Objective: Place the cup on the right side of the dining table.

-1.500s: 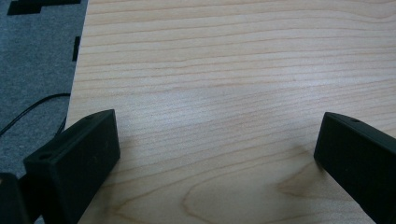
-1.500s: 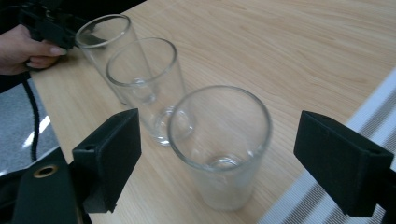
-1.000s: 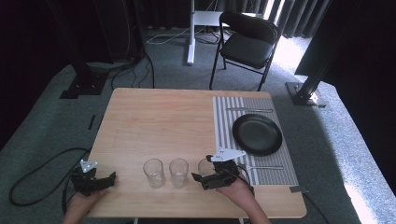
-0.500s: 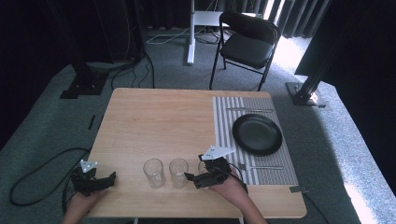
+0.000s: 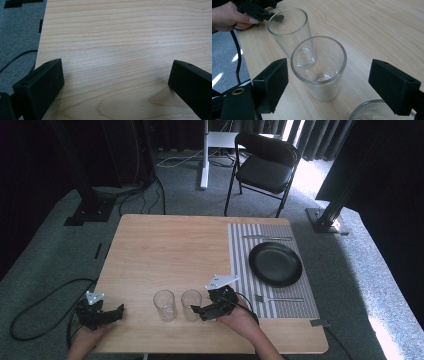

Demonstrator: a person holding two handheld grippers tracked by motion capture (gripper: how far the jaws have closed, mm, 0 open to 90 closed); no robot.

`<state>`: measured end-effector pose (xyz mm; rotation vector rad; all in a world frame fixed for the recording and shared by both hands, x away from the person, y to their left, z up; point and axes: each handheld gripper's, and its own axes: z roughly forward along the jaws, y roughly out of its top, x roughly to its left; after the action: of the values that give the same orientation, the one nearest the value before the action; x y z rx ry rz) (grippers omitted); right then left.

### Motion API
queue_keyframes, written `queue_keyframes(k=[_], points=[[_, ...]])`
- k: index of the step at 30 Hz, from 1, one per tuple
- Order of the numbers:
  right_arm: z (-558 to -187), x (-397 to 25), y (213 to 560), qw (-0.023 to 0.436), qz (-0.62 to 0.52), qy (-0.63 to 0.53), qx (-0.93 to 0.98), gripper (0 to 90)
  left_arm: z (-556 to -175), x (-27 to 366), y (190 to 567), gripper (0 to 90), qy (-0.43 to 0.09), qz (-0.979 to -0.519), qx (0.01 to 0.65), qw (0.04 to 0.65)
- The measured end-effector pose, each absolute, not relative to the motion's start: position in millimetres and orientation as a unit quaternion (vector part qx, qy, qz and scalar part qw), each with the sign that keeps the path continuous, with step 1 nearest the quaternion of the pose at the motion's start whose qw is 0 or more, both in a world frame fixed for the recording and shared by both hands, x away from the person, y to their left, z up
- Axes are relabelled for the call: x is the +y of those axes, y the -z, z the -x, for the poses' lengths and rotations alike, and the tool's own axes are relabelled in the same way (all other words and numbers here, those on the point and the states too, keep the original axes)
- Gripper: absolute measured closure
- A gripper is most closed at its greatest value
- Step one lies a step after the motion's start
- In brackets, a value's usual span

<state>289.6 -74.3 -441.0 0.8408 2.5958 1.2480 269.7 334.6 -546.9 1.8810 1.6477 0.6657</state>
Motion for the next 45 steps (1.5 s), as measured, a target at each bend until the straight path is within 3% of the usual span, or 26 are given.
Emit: queue_keyframes(k=[26,27,45], points=[[-291.1,-38.8,440.2,0.071,-0.273,-0.340,0.897,15.6,-269.6,334.8,546.7,0.6,-0.246,-0.701,0.612,0.273],[-290.3,-34.7,440.1,0.085,-0.278,-0.328,0.899,22.7,-269.6,334.8,546.8,0.6,-0.246,-0.700,0.612,0.274],[-292.1,-15.6,445.2,0.109,-0.273,-0.257,0.921,27.7,-269.6,334.8,546.7,0.6,-0.246,-0.701,0.611,0.273]])
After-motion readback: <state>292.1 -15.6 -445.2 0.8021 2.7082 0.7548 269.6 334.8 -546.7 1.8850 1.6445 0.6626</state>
